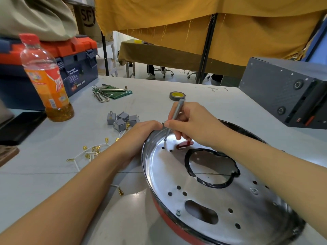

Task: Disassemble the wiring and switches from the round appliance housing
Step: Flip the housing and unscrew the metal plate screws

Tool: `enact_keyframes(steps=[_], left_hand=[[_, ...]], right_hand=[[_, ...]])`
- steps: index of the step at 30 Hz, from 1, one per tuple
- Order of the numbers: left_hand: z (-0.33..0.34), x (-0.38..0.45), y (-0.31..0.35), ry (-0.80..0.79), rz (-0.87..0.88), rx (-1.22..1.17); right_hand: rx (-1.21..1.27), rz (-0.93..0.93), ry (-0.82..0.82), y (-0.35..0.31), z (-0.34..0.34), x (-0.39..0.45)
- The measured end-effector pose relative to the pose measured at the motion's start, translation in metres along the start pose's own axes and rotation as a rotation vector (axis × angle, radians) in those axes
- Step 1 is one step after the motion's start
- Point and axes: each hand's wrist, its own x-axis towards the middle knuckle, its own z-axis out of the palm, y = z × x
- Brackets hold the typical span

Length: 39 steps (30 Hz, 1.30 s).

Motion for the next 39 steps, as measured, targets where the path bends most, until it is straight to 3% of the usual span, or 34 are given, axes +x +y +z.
enact_keyframes(steps=[7,14,19,24,39], left_hand=[[0.003,-0.003,0.003,-0.016,0.002,-0.096],[0.006,-0.006,0.004,0.002,-0.016,-0.136],[0.006,-0.007,0.006,0.001,-0.003,-0.132],[0.002,-0.003,0.002,0.058,0.033,0.103],[0.002,0.000,-0.001,0.064,0.057,0.058]], right_hand=[[0.130,0.165,-0.079,-0.010,-0.005,0.005],[-0.049,0.194,-0.017,-0.018,-0.002,0.011],[-0.024,0.185,-0.044,-0.019,0.003,0.010],[0.018,0.140,-0.120,-0.014,-0.005,0.009],[0.010,0.003,-0.423,-0.004,-0.025,0.023]])
